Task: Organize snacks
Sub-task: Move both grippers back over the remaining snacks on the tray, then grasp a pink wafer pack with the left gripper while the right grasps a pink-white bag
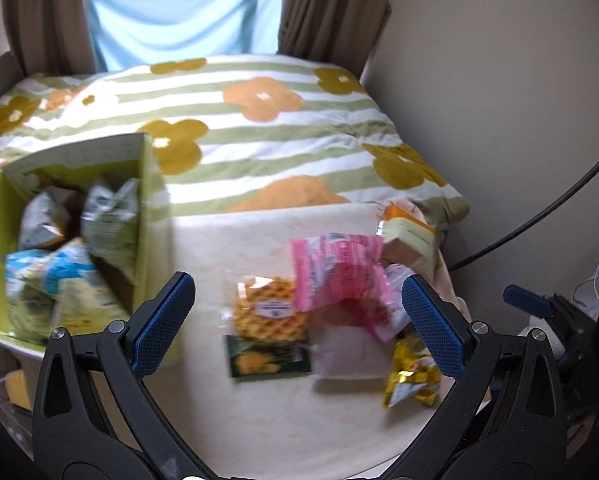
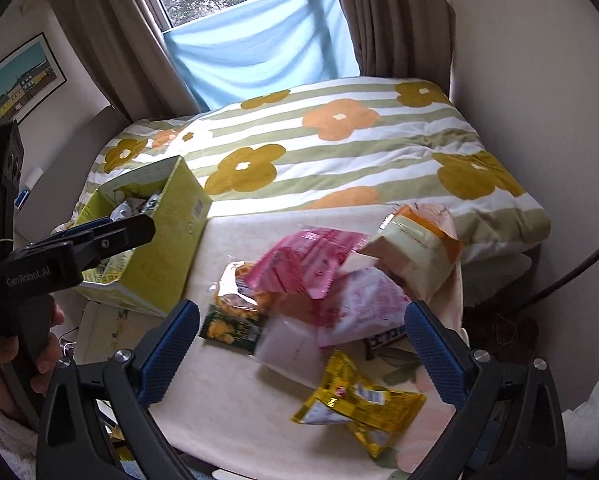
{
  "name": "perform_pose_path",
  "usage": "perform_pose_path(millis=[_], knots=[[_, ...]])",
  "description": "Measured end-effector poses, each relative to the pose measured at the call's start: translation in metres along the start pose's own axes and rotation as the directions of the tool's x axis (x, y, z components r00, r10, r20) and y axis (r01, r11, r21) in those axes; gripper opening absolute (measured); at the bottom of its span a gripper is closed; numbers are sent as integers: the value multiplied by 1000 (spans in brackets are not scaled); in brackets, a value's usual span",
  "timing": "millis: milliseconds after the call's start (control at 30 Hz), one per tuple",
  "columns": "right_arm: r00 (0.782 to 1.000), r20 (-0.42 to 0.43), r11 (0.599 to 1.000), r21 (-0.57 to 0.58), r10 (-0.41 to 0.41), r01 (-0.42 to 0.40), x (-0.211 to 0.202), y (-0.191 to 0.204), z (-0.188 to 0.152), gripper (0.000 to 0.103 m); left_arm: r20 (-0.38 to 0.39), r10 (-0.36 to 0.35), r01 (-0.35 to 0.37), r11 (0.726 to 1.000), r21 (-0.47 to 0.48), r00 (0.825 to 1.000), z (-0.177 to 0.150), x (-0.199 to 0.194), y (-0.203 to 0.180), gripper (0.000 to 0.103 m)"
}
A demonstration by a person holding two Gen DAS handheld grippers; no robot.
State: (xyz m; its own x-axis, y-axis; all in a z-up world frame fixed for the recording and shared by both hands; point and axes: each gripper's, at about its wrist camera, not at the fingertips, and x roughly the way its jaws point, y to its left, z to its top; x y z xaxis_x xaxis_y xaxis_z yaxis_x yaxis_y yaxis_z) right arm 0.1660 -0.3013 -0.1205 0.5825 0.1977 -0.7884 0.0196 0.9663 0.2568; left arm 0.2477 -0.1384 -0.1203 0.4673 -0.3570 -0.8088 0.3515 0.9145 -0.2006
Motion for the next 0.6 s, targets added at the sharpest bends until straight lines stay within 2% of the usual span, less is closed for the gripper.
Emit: perform_pose_path(millis=[133,267,433,600], knots=[[1000,-27,998,66,14,-12,11,-25,-5,102,-96,-33,33,999,2,995,10,41,-15,103],[997,-71,991,129,30,-21,30,-44,-13,102,-205,-46,53,998,31,978,17,90,-27,103],[992,-125,981,194,18,7,54,-58,-24,102,-335,-9,45,994,99,942,16,148,-39,103],[989,-143,960,280,36,6,73,-68,-30,102,-408,-4,45,995,92,913,19,183,-37,103]])
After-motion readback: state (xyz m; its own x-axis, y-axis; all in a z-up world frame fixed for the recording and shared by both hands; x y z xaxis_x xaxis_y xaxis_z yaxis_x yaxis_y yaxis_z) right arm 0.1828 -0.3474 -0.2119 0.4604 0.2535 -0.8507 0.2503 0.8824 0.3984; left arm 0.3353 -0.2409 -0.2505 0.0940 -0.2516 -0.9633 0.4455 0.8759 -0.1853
